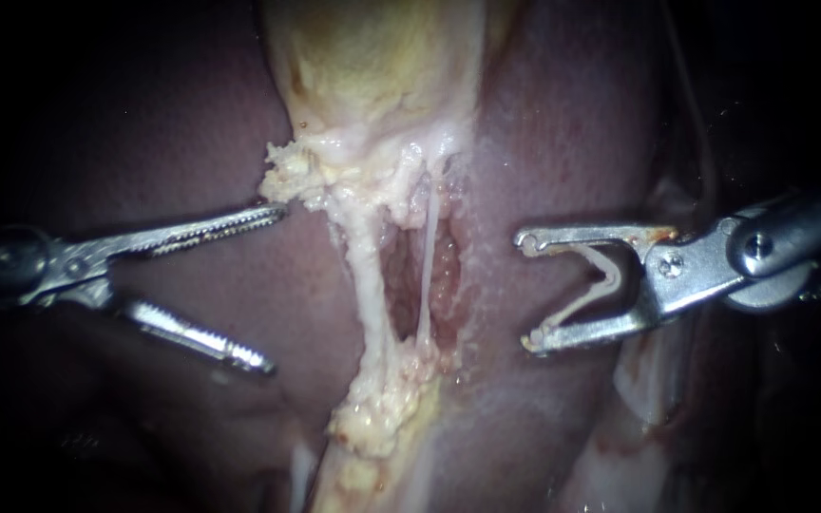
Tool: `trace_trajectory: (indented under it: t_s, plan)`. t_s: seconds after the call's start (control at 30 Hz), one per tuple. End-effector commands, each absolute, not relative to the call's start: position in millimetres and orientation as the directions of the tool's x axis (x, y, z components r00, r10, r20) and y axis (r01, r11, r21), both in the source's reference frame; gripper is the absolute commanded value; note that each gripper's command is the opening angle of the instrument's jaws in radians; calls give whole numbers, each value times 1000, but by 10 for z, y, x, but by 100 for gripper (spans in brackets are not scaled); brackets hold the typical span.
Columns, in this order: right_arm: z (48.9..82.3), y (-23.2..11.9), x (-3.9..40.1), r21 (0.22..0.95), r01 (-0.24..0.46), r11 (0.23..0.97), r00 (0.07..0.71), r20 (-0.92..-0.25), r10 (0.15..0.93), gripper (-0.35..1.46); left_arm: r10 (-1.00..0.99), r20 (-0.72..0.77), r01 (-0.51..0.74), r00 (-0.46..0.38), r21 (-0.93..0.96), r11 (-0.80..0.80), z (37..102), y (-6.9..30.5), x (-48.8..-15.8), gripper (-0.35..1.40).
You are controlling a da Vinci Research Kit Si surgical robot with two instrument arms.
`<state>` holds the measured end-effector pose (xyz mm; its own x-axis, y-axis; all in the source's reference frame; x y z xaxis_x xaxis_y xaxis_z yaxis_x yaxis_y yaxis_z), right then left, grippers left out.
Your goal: Grabbing gallbladder
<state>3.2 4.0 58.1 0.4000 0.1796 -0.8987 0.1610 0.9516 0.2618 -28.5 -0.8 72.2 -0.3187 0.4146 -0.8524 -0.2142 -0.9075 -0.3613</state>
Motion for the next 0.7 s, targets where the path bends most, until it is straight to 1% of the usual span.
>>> trace_trajectory:
  t_s: [0.03, 0.17, 0.4, 0.6, 0.7]
  plan:
    - [581, 40, 32, 262, 161, 952, 400, -899, 180, 50, 418, -850, -222, -321, -361, -906, 721, -7, -283, 115]
    - [581, 40, 32, 262, 161, 952, 400, -899, 180, 50, 438, -840, -248, -320, -372, -894, 715, -2, -278, 125]
    - [581, 40, 32, 262, 161, 952, 400, -899, 180, 50, 496, -811, -304, -310, -410, -860, 698, 18, -269, 125]
    - [582, 41, 32, 262, 160, 952, 400, -899, 180, 50, 535, -789, -348, -301, -431, -832, 692, 45, -275, 118]
    - [582, 41, 32, 262, 160, 952, 400, -899, 180, 50, 559, -776, -363, -294, -451, -816, 696, 54, -283, 111]
